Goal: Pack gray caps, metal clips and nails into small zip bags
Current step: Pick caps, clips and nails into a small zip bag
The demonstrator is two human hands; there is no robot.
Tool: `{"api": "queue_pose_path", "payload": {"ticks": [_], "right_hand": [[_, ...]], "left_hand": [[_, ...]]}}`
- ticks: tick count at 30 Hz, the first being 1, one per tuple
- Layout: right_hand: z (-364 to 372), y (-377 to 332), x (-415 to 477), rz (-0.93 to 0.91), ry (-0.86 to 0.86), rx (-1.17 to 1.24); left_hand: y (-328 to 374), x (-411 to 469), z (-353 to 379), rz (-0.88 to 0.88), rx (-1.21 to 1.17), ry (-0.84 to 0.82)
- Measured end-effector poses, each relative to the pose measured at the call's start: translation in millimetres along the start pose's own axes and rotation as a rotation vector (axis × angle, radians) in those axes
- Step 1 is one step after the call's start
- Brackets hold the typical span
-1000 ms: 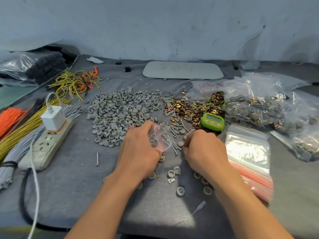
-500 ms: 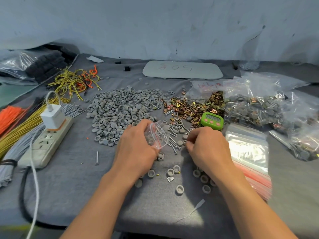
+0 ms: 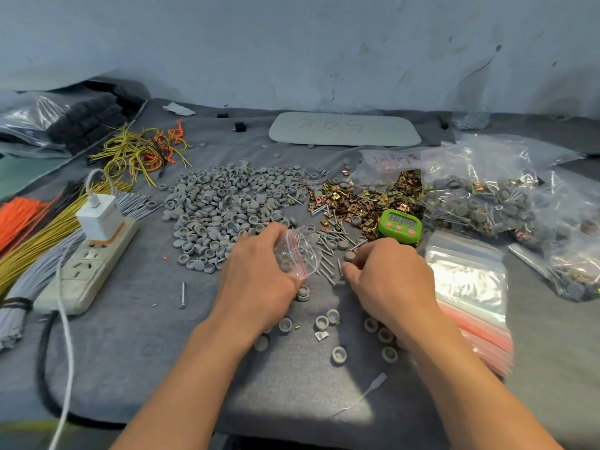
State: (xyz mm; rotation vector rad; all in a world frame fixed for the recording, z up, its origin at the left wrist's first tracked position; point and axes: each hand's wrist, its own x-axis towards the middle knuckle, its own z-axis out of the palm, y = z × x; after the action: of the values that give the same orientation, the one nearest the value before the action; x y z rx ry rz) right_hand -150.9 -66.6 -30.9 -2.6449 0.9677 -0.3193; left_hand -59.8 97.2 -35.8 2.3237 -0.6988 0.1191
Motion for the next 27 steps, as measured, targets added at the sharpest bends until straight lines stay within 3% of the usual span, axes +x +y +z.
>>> {"api": "queue_pose_path", "payload": {"ticks": [4,18,23,27], "right_hand": [[6,-5,-3,-0.045,-0.048,-0.058],[13,-10,-4,-0.022,0.043,-0.019],[-3,-1,-3,-0.002,0.151,0.356],[-16,-4,-4,-0.125,0.131,0.649]], "left_hand": [[2,0,1,0.005,-0.007,-0.003],[5,-1,3,0.024,0.043,0.006],[7,-1,3,0.012,0.055,-0.01],[6,0,5,0.027,0.037,-0.001]]}}
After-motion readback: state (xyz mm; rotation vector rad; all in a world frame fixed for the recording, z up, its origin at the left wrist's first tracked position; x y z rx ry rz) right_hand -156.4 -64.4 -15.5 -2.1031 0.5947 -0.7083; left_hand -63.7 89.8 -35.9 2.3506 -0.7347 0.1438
